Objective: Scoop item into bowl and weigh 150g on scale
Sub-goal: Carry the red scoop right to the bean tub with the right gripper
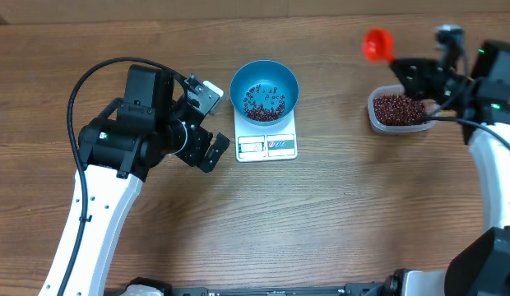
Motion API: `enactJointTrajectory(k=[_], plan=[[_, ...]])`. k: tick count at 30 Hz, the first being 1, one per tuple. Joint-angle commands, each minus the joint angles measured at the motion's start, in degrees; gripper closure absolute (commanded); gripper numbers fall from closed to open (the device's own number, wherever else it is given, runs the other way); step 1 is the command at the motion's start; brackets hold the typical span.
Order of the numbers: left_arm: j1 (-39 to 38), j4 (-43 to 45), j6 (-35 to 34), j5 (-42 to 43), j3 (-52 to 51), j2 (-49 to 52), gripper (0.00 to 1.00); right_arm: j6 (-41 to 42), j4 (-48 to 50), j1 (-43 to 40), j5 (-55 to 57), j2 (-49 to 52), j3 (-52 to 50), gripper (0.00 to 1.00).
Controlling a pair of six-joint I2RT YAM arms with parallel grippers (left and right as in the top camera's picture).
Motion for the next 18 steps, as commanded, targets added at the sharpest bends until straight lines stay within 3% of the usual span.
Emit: enactJointTrajectory(k=[1,10,13,18], plan=[[-0.02,-0.07,-0.55,1.11,1.27,-0.55,0.0,5.64,-5.55,-4.09,1.88,-0.63,0.61,0.96],[-0.02,-0.07,-0.55,1.11,1.27,-0.55,0.0,1.27,-11.91,-4.46,29.24,-0.66,0.61,0.96],[-0.02,-0.04,-0.55,1.11,1.27,-0.55,0.0,-3.37,-12.66,-3.28,30.34,-0.66,0.61,0.96],[-0.02,-0.04,-0.55,1.11,1.27,-0.55,0.0,-3.87,-12.7,-1.11,38.21,-0.59,0.61,0.96]])
